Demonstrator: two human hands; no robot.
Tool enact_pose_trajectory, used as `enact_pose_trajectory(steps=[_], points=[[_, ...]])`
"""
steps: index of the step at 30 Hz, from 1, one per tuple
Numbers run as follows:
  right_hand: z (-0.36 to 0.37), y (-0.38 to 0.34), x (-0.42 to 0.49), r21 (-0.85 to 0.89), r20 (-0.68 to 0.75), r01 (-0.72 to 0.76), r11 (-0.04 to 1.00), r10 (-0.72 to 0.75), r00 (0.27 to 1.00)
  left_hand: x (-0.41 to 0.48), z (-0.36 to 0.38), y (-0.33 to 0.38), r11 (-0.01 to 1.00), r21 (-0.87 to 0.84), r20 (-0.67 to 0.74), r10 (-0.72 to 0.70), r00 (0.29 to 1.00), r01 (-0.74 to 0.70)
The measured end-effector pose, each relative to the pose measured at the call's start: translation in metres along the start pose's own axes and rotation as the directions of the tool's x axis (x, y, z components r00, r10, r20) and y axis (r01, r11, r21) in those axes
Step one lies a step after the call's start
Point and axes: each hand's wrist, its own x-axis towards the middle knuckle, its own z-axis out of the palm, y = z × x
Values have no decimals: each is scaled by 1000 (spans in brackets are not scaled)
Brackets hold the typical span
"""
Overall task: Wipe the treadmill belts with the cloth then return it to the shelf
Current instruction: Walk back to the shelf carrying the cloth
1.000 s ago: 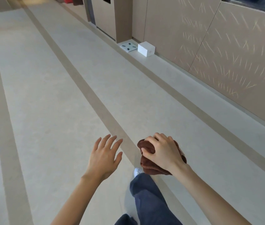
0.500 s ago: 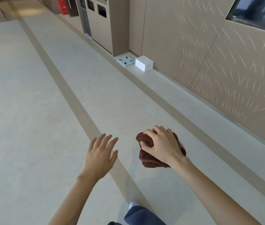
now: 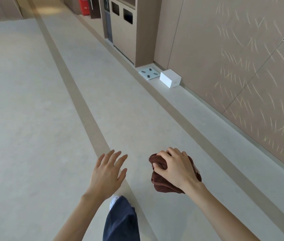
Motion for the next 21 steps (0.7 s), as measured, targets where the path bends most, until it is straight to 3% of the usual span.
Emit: enact_pose_trajectory(steps=[9, 21], points=[[-3, -59, 187, 48, -39, -35, 998, 37, 999, 142, -46, -133, 998, 20, -70, 54, 996, -53], [41, -40, 333, 20, 63, -80, 997, 78, 995, 282, -25, -215, 996, 50, -34, 82, 996, -80]])
